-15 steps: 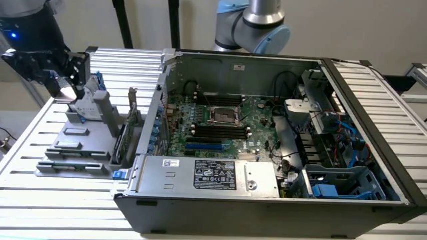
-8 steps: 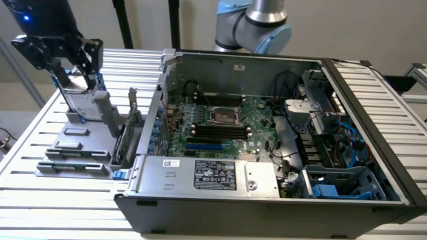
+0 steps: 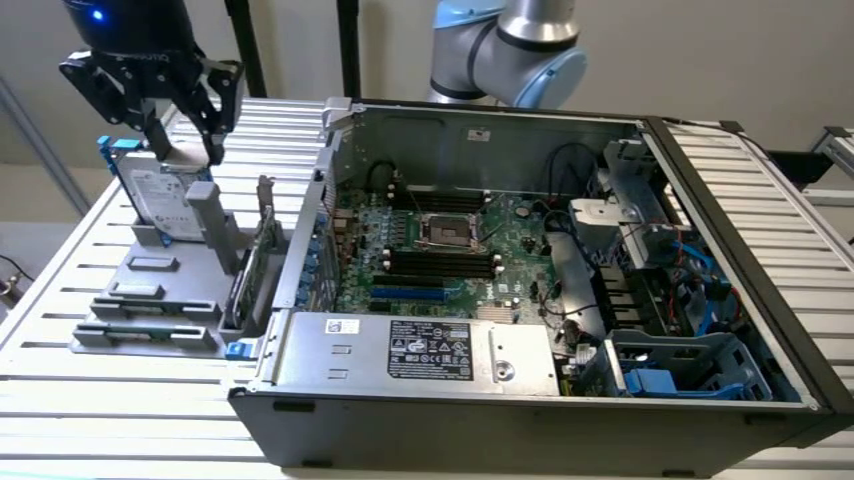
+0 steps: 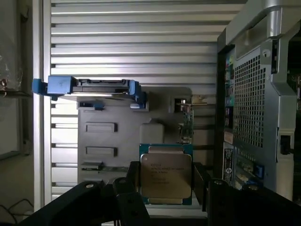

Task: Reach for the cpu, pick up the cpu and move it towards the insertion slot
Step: 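Pick up the cpu and move it towards the insertion slot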

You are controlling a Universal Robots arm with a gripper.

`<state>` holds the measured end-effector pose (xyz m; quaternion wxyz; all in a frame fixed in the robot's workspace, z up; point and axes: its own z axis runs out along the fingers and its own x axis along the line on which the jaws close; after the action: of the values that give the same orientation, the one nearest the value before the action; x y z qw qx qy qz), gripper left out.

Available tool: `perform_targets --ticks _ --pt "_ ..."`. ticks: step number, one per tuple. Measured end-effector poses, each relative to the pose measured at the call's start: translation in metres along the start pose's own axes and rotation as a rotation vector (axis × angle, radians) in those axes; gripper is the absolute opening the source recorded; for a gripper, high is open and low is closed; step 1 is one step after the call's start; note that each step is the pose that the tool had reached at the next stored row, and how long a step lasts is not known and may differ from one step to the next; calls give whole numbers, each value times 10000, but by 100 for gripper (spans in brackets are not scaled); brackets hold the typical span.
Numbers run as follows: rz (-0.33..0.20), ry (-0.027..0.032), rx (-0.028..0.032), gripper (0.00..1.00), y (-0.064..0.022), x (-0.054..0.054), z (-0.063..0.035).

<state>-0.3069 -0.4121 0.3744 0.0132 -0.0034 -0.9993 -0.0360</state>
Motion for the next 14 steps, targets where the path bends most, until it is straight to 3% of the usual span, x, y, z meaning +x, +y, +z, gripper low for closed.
perform_targets --ticks 14 --pt "-11 10 -425 55 14 -635 -143"
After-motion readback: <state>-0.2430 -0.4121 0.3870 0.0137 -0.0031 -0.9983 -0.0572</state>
